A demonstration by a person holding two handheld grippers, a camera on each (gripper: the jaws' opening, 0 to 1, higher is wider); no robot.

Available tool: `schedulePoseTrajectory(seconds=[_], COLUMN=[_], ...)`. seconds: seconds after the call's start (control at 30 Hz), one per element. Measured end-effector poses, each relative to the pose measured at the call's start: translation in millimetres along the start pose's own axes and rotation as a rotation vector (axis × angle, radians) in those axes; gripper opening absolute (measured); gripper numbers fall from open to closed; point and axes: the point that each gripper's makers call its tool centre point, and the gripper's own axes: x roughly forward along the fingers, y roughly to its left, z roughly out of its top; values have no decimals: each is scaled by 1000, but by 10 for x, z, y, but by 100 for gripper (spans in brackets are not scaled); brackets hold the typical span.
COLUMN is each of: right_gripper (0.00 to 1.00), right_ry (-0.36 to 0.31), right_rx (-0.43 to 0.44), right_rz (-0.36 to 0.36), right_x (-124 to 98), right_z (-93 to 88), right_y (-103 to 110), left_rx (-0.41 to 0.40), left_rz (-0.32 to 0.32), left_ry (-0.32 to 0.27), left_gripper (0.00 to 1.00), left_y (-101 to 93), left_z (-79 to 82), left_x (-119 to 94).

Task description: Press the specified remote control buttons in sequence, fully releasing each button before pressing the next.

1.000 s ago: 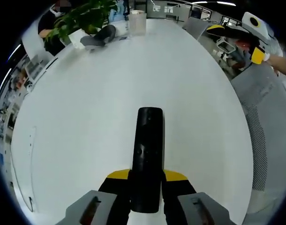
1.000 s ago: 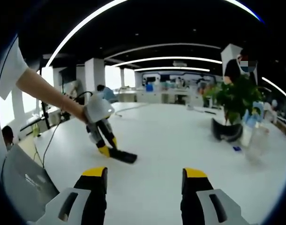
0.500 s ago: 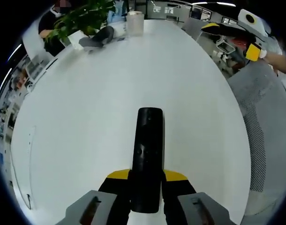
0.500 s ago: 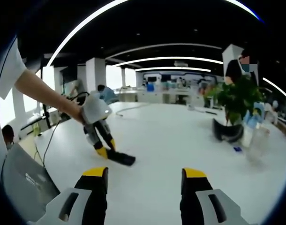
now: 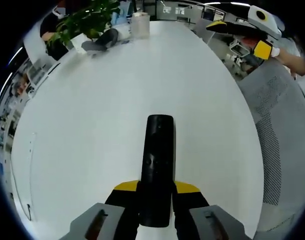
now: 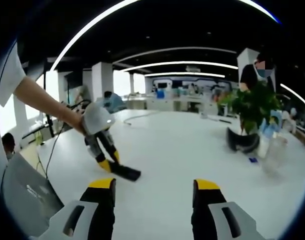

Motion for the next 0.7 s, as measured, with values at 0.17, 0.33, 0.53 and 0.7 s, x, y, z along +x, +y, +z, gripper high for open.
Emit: schedulePoseTrajectory(seconds=[0.17, 0.33, 0.53, 0.7], right_gripper=[60, 59, 59, 59], right_ry=[-4, -4, -6, -5], right_rx=[1, -1, 3, -1], right_rz=[-2, -6, -14, -15], right_x=[-1, -3, -13, -14], right_z=[11, 16, 20, 20], right_y=[-8, -16, -31, -28], left_rx=[-5, -13, -20, -23], left_rz=[1, -1, 2, -1], left_ry=[-3, -4, -9, -18], left_gripper=[24, 24, 24, 24], left_y=[-36, -64, -116, -161], left_z=[-6, -13, -21, -32], left_x=[-4, -6, -14, -19])
